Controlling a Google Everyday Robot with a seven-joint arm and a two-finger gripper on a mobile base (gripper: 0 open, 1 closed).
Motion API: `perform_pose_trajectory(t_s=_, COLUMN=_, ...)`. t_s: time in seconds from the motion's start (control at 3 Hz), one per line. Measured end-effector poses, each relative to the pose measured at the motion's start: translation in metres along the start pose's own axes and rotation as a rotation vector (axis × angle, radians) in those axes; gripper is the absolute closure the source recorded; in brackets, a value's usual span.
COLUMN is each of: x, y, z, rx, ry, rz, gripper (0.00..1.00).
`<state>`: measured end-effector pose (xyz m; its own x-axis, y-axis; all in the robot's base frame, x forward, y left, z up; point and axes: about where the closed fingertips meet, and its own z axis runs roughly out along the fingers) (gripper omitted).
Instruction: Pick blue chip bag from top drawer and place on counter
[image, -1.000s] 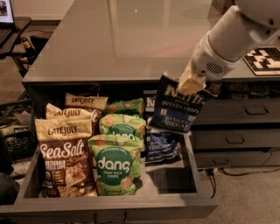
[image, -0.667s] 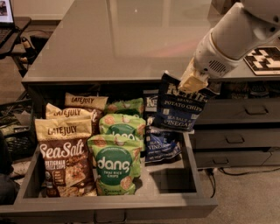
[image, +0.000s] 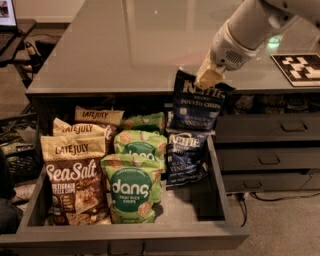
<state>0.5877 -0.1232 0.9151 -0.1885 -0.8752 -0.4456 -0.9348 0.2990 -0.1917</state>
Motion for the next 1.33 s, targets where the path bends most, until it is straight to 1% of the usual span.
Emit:
perform_pose_trajectory(t_s=0.33, x=-0.014, y=-0.042, z=0.019, rx=-0.027, ry=-0.005, rz=-0.015, gripper=1.00)
perform_pose_trajectory(t_s=0.67, x=-0.028, y=-0.062, z=0.001, rx=0.022, ry=-0.040, rz=-0.021, gripper=1.00)
perform_pose_trajectory(t_s=1.0, x=-0.028, y=-0.057, z=-0.006, rx=0.038, ry=-0.027, rz=-0.033, gripper=1.00)
perform_pose_trajectory(t_s=1.33, x=-0.038, y=-0.070, z=-0.040, rx=0.128, ry=-0.022, rz=-0.062, gripper=1.00)
